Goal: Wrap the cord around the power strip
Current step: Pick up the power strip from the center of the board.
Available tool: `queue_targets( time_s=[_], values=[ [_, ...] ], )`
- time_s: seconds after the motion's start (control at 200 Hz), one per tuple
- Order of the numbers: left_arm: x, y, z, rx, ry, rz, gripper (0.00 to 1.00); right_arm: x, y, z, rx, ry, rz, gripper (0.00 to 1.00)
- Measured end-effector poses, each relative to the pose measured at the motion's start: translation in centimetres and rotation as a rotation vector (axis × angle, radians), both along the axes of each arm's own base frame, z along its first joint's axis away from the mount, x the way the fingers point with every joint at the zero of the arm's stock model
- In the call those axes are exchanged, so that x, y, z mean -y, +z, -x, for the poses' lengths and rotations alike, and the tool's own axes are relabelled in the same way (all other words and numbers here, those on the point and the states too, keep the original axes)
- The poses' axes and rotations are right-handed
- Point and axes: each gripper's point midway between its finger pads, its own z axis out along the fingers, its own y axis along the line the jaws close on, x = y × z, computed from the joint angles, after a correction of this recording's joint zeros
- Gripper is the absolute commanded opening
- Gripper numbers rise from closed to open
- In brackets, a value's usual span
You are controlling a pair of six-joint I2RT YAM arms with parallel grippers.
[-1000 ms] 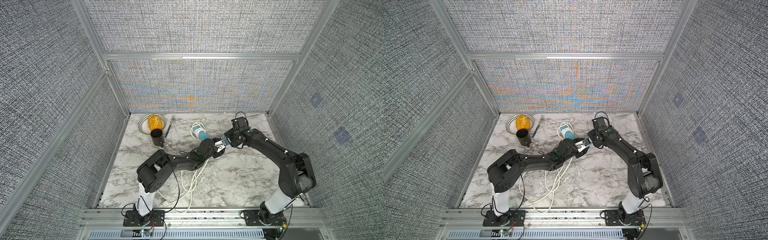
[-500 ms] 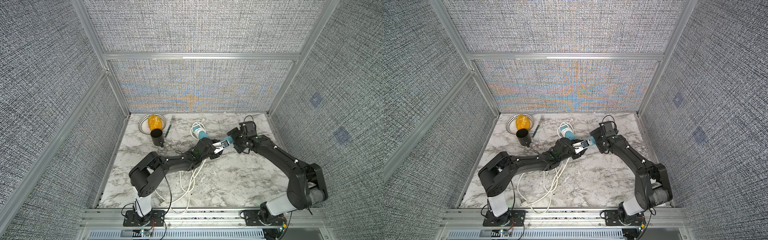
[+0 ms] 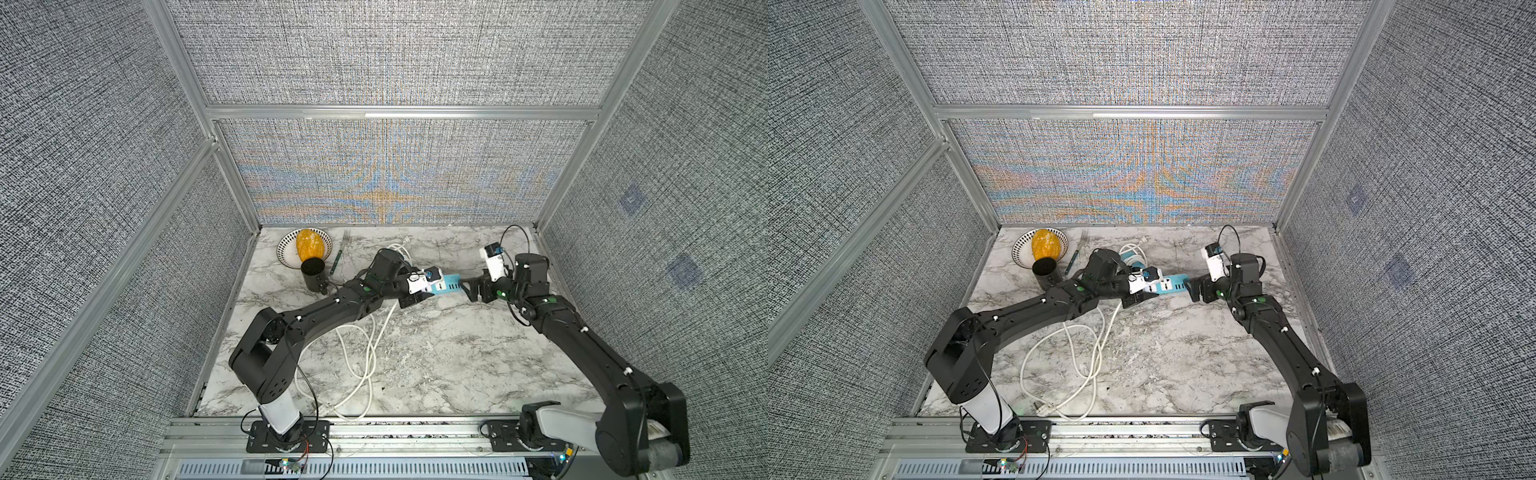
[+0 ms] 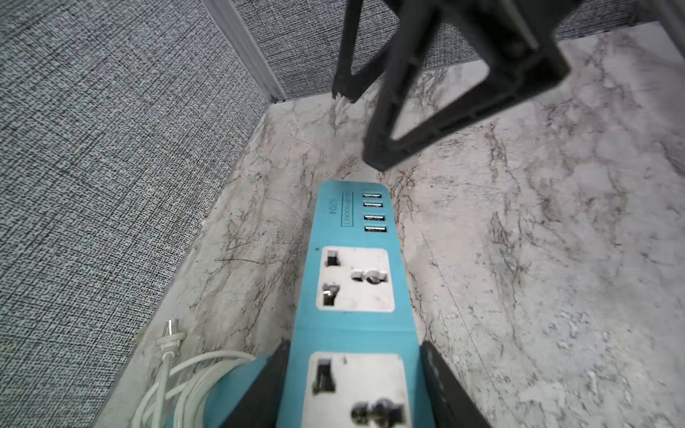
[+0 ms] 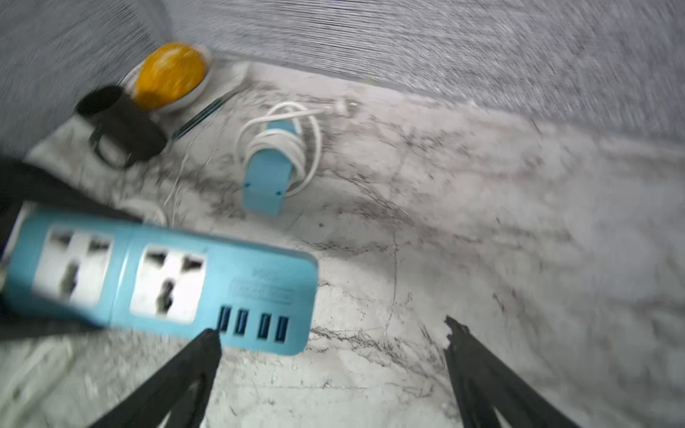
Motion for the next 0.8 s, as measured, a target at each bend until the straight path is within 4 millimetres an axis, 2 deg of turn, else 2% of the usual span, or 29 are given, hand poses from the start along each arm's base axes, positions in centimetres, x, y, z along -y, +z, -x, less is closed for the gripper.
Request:
queue_targets(
  time_s=[0.09, 0.18, 0.355, 0.495, 0.601, 0.691, 0.801],
  values=[
    [0.0, 0.5, 1.0, -0.024, -0.077, -0.043, 0.0, -1.8, -0.1, 1.6, 0.109, 0.206, 0.105, 0.97],
    [0.0, 0.8, 1.8, -0.042, -0.139, -0.076, 0.0, -2.5, 0.0, 2.2, 0.201, 0.329, 0.179, 0.98],
    [-0.2, 1.5, 3.0, -0.068, -0.218, -0.117, 0.0, -3.6, -1.1, 2.2, 0.269, 0.474, 0.286, 0.98],
    [0.3, 2.8, 3.3, -0.065, -0.275, -0.113, 0.0, -4.2, -1.8, 2.2, 0.271, 0.535, 0.292, 0.96],
    [0.6, 3.3, 3.8, -0.084, -0.305, -0.102, 0.0, -4.8, -2.3, 2.4, 0.267, 0.565, 0.266, 0.87],
    [0.8, 3.6, 3.9, -0.087, -0.324, -0.091, 0.0, -5.1, -2.7, 2.6, 0.26, 0.58, 0.247, 0.59],
    [0.9, 4.1, 3.7, -0.064, -0.336, -0.078, 0.0, -5.6, -2.7, 3.3, 0.275, 0.619, 0.228, 0.48]
  ],
)
